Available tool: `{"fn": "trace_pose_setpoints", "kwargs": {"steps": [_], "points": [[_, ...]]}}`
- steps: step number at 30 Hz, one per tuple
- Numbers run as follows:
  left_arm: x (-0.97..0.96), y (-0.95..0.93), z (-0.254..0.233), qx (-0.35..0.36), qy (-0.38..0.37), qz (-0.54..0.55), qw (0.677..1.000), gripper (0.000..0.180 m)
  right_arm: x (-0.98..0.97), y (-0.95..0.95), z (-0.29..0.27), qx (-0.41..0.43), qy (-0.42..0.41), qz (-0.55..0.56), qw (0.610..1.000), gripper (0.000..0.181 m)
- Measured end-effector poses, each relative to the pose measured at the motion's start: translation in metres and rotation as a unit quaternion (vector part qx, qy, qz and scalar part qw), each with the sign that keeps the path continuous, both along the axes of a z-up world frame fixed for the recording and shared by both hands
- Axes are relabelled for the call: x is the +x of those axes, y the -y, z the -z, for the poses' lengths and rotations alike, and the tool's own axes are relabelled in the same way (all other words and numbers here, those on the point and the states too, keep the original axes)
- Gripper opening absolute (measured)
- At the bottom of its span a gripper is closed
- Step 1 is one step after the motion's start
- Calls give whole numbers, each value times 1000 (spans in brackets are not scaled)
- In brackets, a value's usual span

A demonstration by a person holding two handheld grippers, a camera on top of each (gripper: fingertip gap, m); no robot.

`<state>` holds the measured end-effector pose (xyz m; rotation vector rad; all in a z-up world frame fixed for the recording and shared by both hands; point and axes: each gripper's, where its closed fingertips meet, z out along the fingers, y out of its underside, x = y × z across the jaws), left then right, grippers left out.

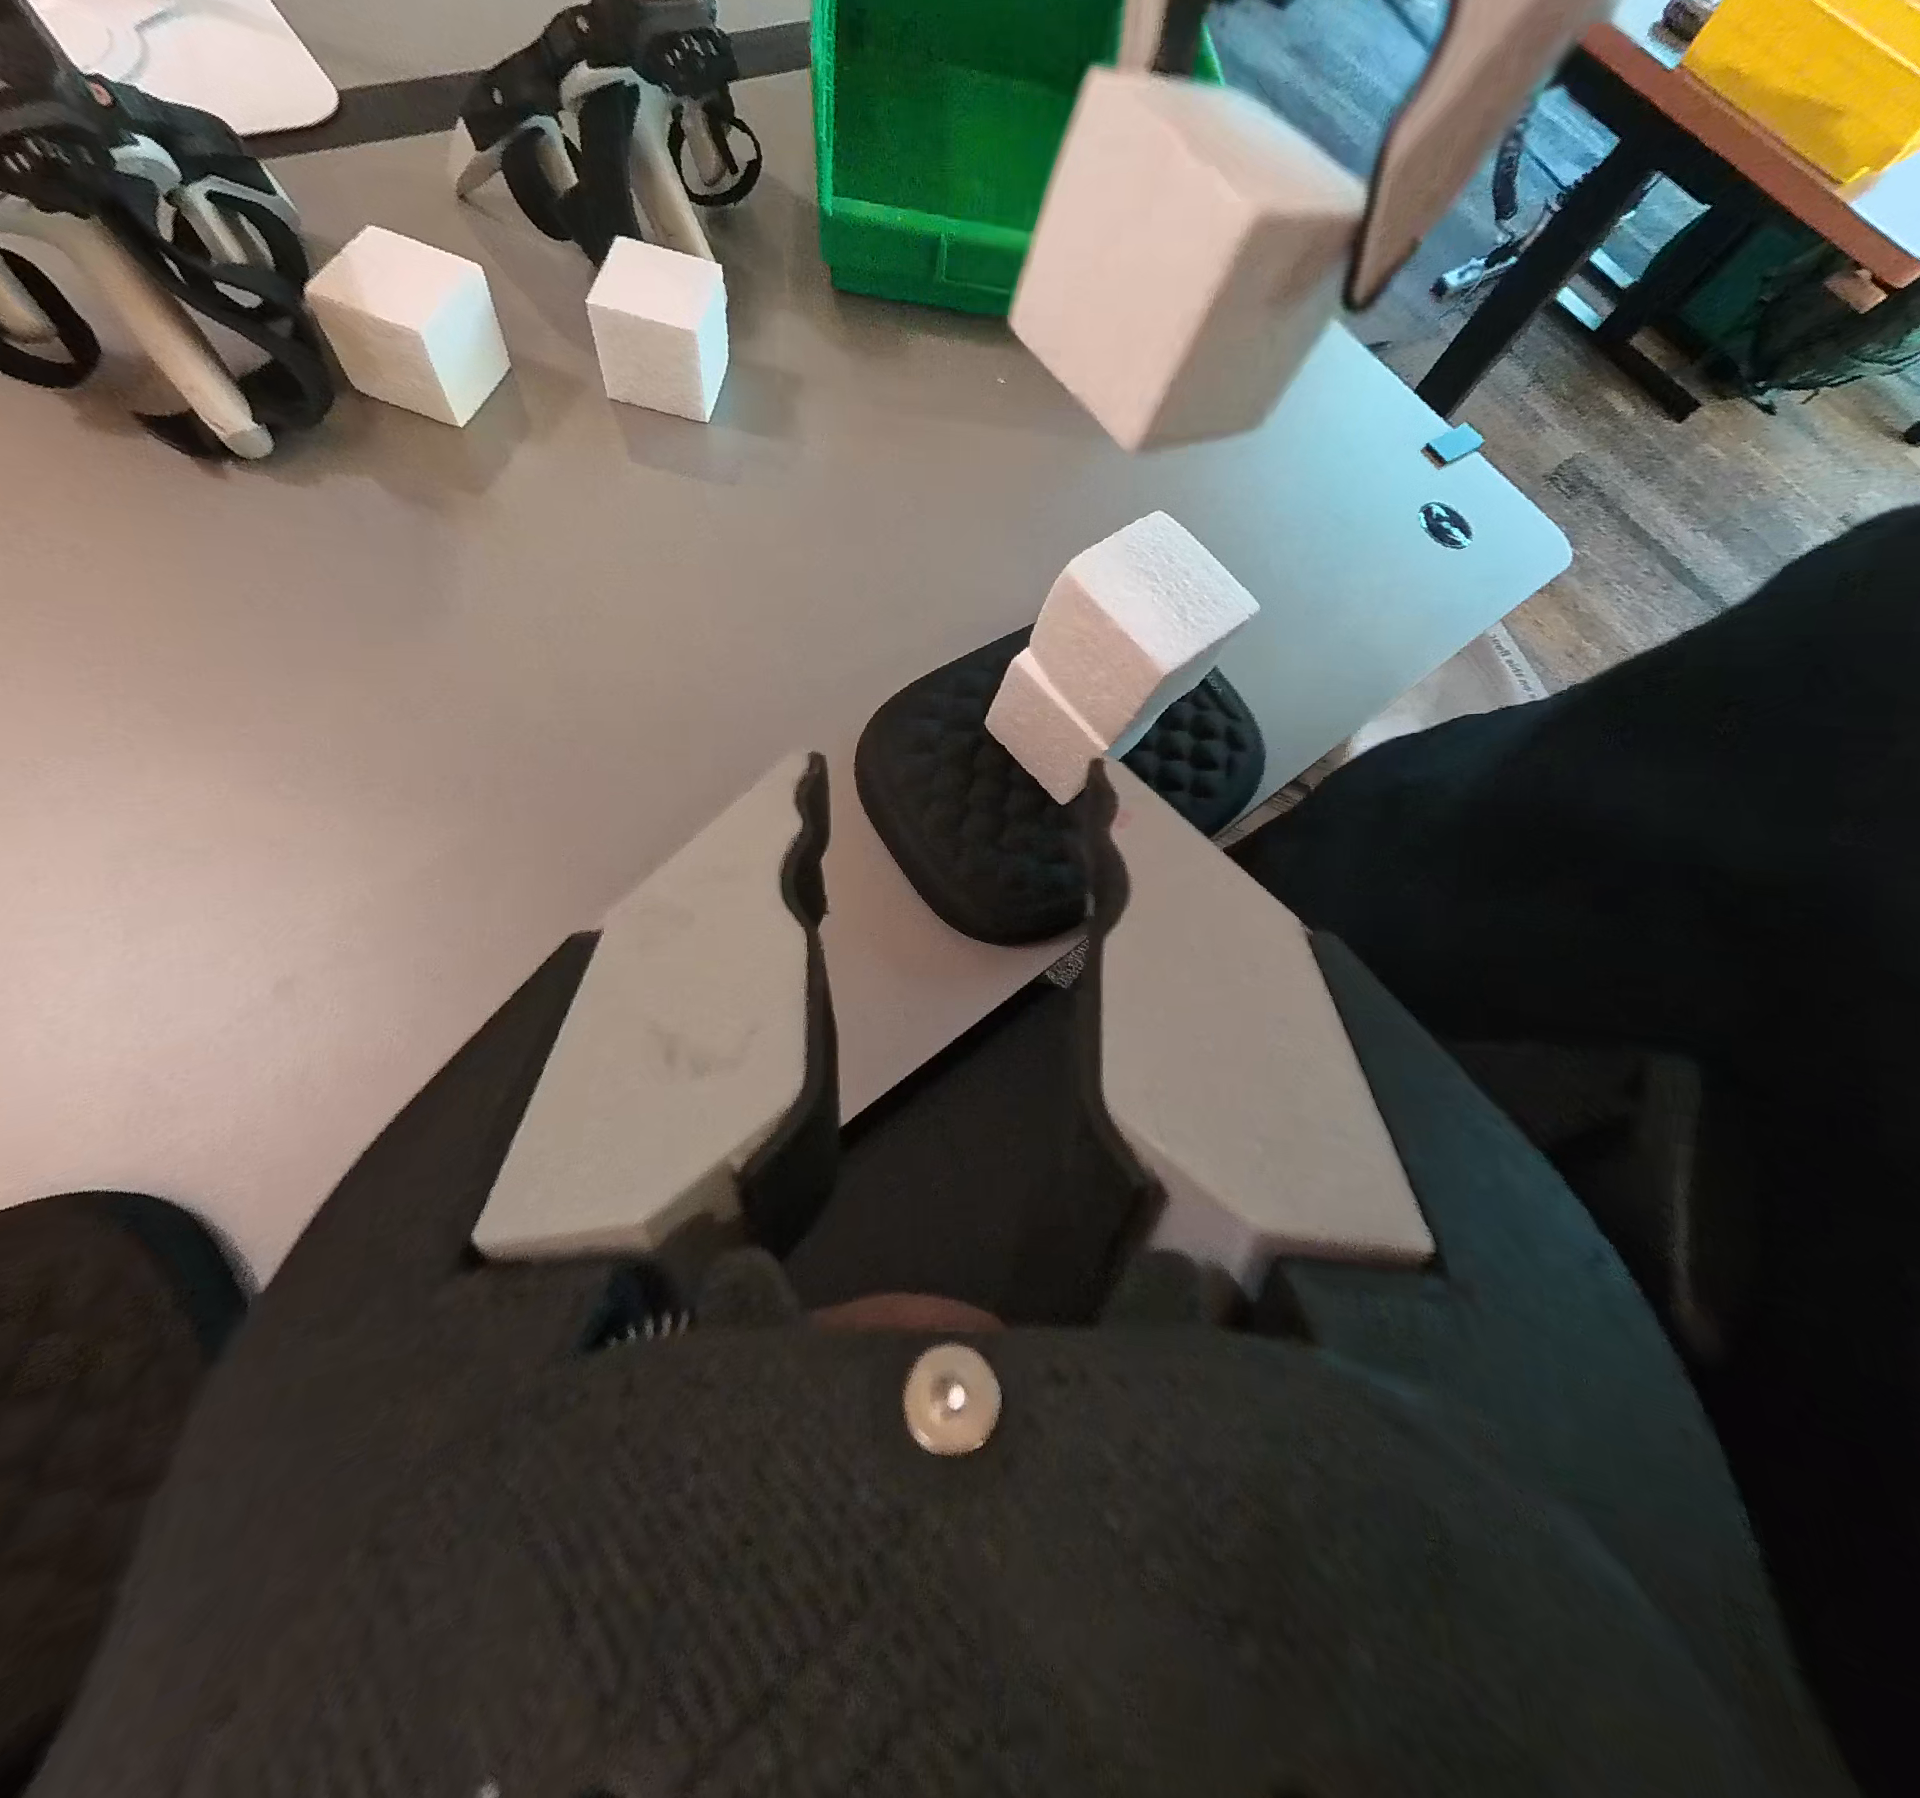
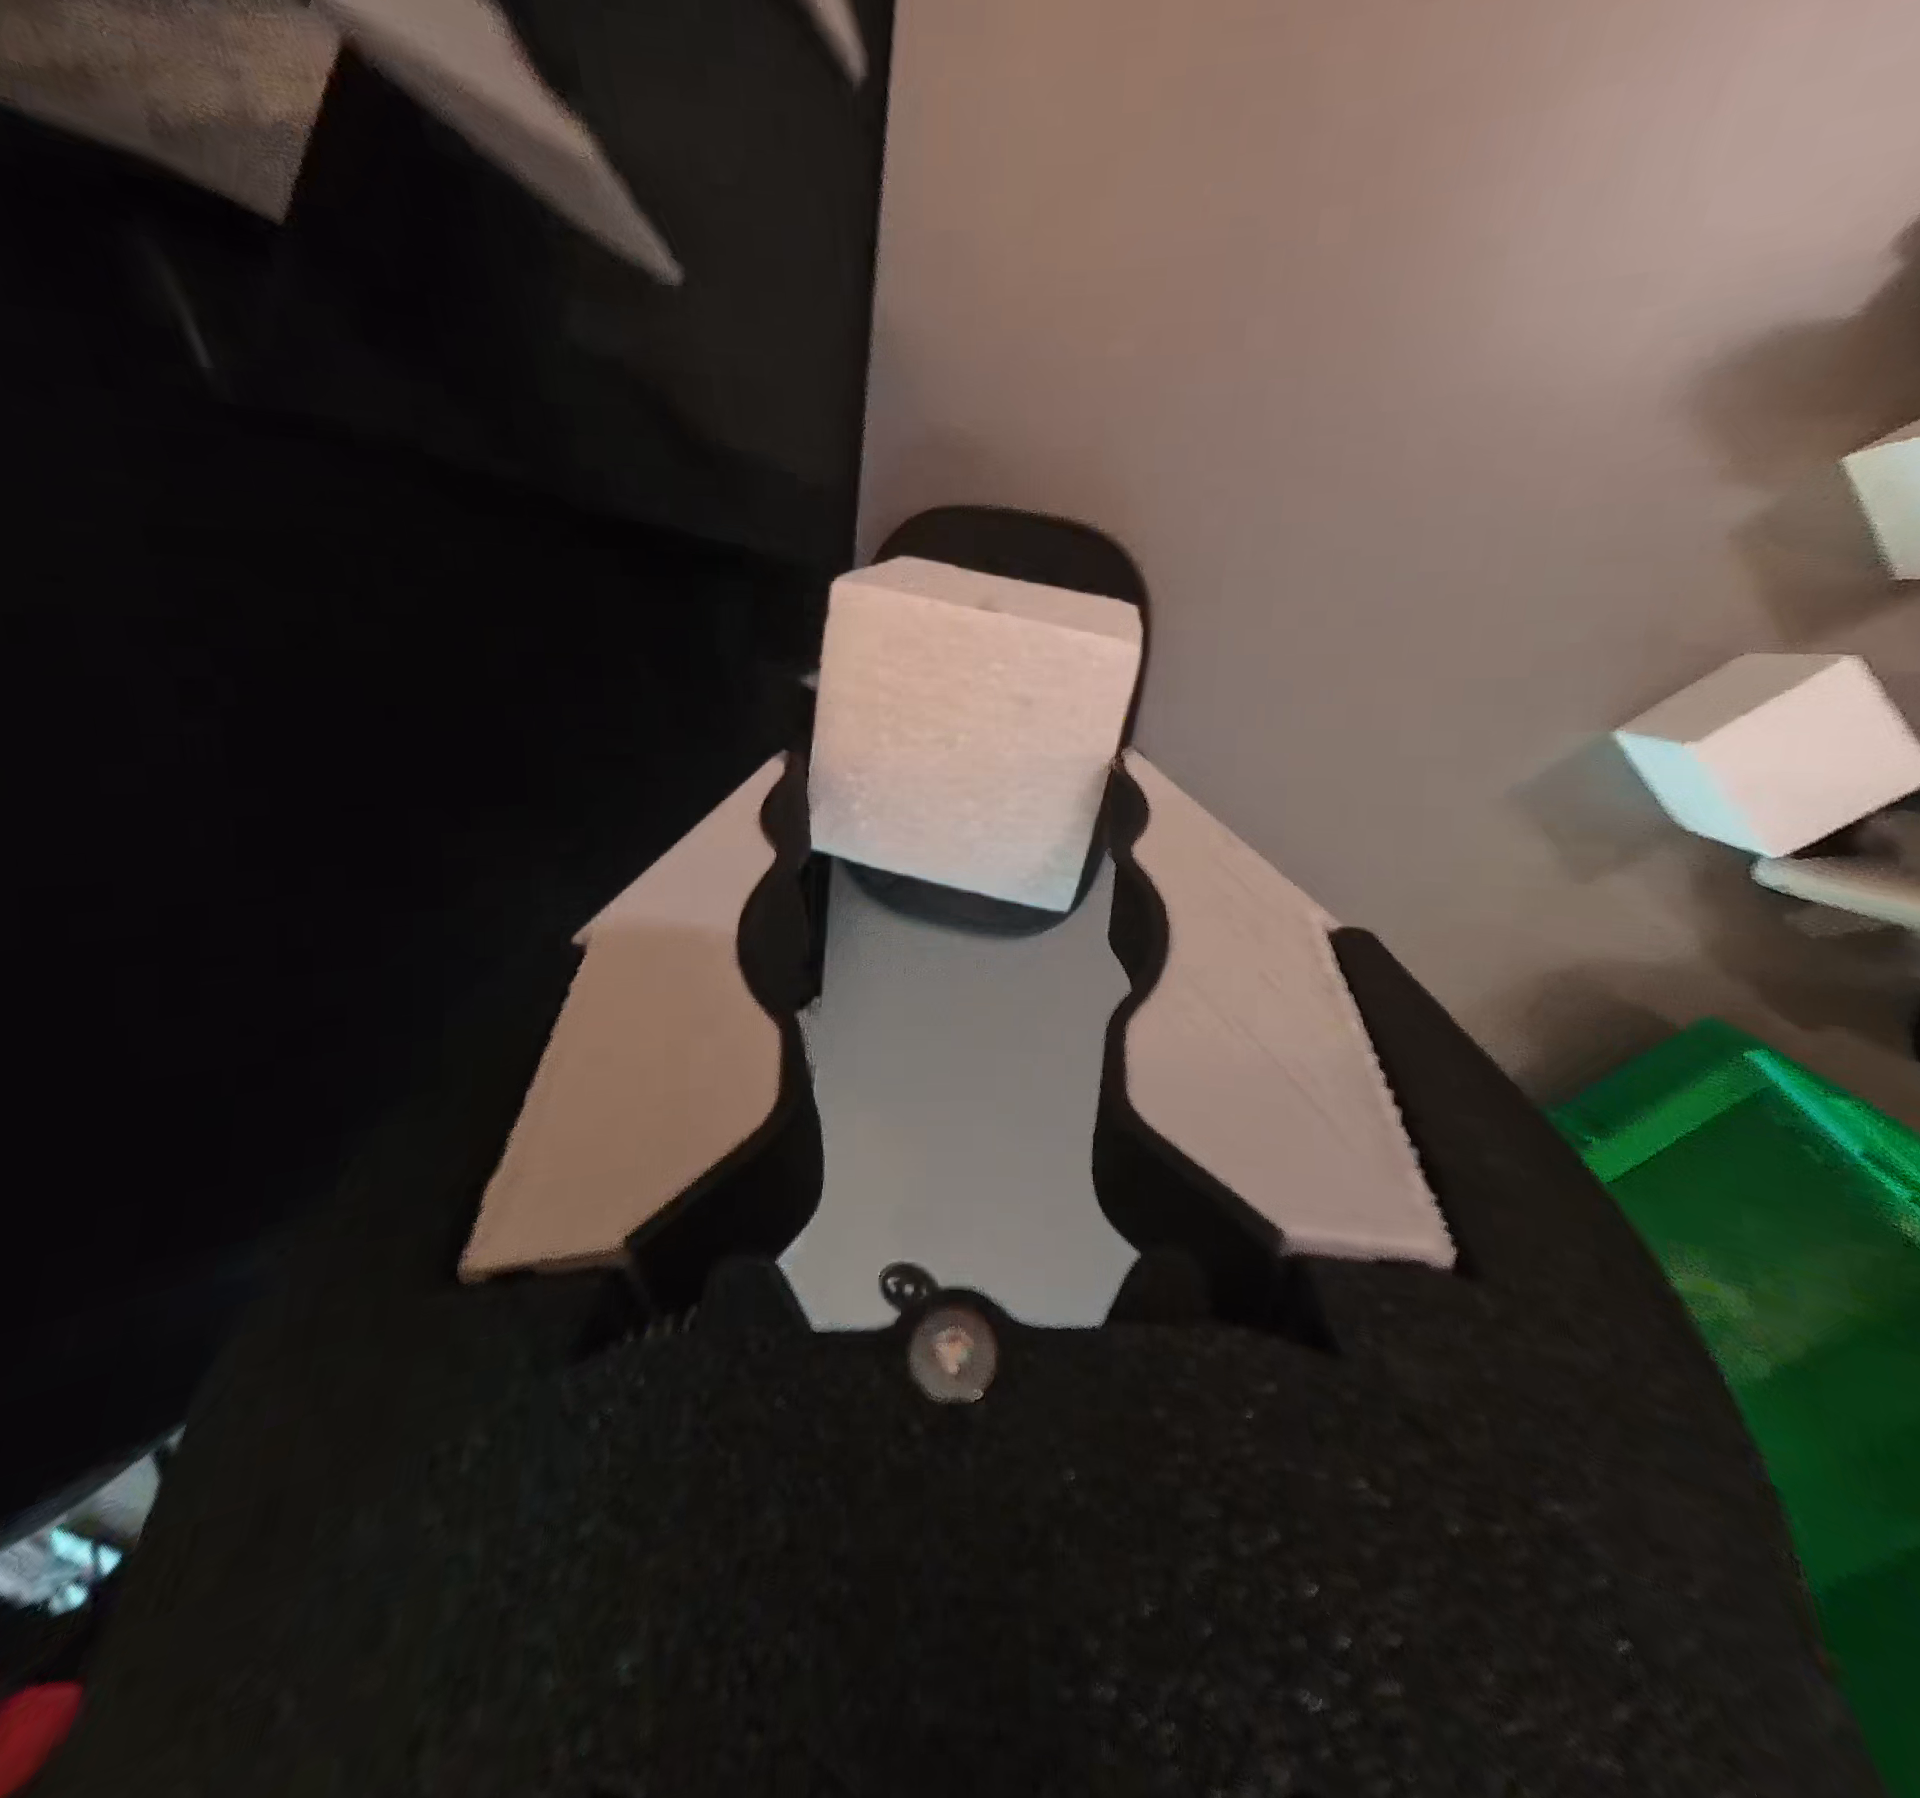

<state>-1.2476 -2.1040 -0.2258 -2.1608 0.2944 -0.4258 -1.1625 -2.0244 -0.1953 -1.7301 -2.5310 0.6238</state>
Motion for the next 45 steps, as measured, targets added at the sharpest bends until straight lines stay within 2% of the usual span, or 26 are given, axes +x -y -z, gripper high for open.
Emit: {"fn": "trace_pose_setpoints", "kwargs": {"steps": [3, 8, 13, 22, 31, 34, 36, 39, 45], "points": [[1, 0, 1, -5, 5, 6, 1000, 47, 17, 12, 24, 29, 30, -26, 999, 57], [3, 2, 1, -9, 7, 11, 1000, 47, 26, 24, 61, 28, 64, -28, 997, 57], [2, 2, 1, -8, 5, 9, 1000, 47, 28, 29, 72, 22, 72, -23, 997, 62], [1, 2, 1, -7, 7, 5, 1000, 47, 28, 28, 61, 4, 54, -11, 998, 64], [1, 3, 0, -5, 12, 1, 1000, 46, 28, 17, 14, -81, 6, 12, 997, 66], [0, 2, 1, -8, 10, -2, 1000, 46, 11, -6, -3, -116, -44, 43, 991, 65], [0, 1, 2, -13, 7, -3, 1000, 46, -8, -41, 1, -107, -82, 97, 986, 64], [-1, 1, 4, -14, -1, -8, 1000, 46, -27, -127, 45, -3, -87, 230, 969, 66], [-5, 1, 5, -16, -8, -28, 999, 45, -63, -203, 129, 69, -66, 350, 932, 69]]}}
